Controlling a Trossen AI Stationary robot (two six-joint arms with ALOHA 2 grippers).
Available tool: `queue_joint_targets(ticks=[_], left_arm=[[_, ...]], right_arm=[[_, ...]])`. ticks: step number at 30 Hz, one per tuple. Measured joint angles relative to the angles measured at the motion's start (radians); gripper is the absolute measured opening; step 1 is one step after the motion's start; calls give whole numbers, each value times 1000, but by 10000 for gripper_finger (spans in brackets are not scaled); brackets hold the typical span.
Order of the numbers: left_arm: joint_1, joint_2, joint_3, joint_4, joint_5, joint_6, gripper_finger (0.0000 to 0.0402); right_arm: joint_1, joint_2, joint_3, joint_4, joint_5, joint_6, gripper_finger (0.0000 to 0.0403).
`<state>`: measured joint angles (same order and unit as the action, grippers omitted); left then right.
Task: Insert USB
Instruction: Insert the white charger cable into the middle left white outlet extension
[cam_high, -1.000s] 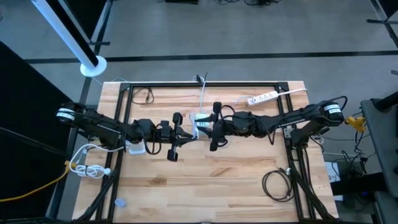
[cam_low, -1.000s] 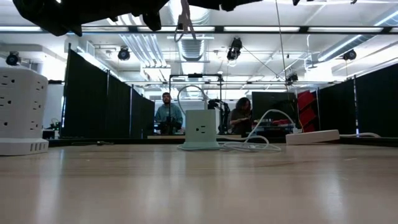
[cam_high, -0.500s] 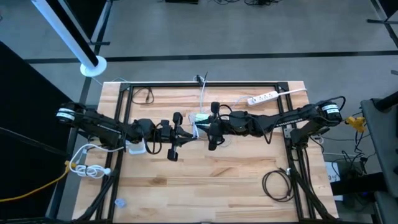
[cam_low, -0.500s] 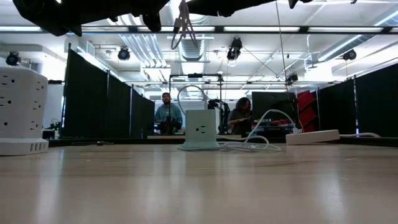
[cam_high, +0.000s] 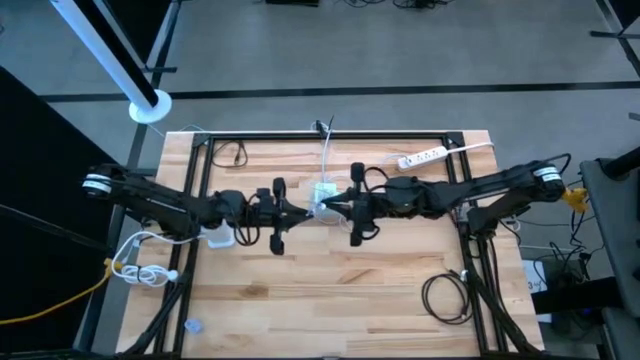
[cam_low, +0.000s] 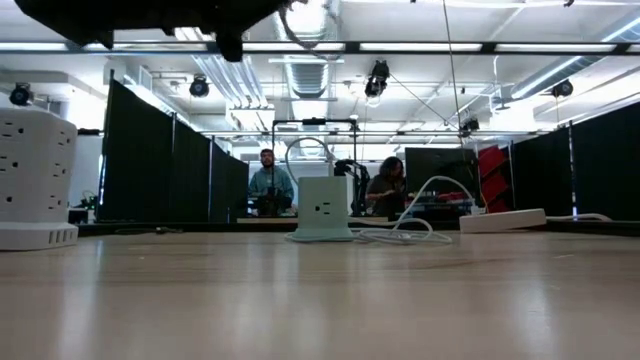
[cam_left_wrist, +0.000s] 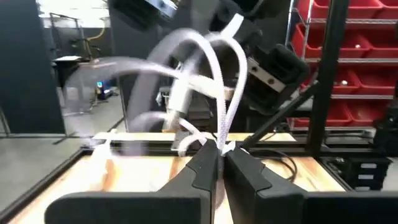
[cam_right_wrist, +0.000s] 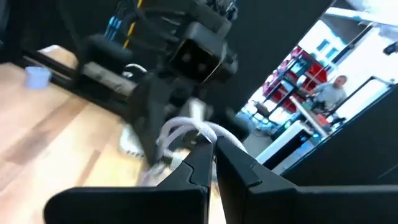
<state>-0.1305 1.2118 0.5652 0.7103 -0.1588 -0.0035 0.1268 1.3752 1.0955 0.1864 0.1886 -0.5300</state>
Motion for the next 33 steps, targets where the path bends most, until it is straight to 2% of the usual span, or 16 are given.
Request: queue_joint_targets(ticks=[6,10,15,17,21,22,25,28,33], left_arm=[[0,-152,0,-169,-52,11,22],[0,-220,0,-257,-52,12,23],[0,-238,-14,-343,-54,-32,24],[0,-220,-24,-337,-63,-65,24],[0,-152,-46,-300,-85,-113,24],[0,-132,-51,-279,-95,-117,24],[0,-70,-68,-217,-105,-137,25],[0,-12,-82,-159,-105,-163,25],[0,78,-83,-24,-105,-172,25]], right_arm=[[13,-101,-2,-155,-16,121,0],[12,-143,-3,-191,-35,185,0],[13,-201,-3,-179,-66,148,0],[12,-227,-4,-148,-84,123,0],[9,-229,-9,-96,-335,88,0],[9,-226,-8,-111,-361,67,0],[9,-246,3,-108,-327,17,0],[-5,-267,5,7,-405,61,0],[-15,-253,28,-151,-372,61,0]])
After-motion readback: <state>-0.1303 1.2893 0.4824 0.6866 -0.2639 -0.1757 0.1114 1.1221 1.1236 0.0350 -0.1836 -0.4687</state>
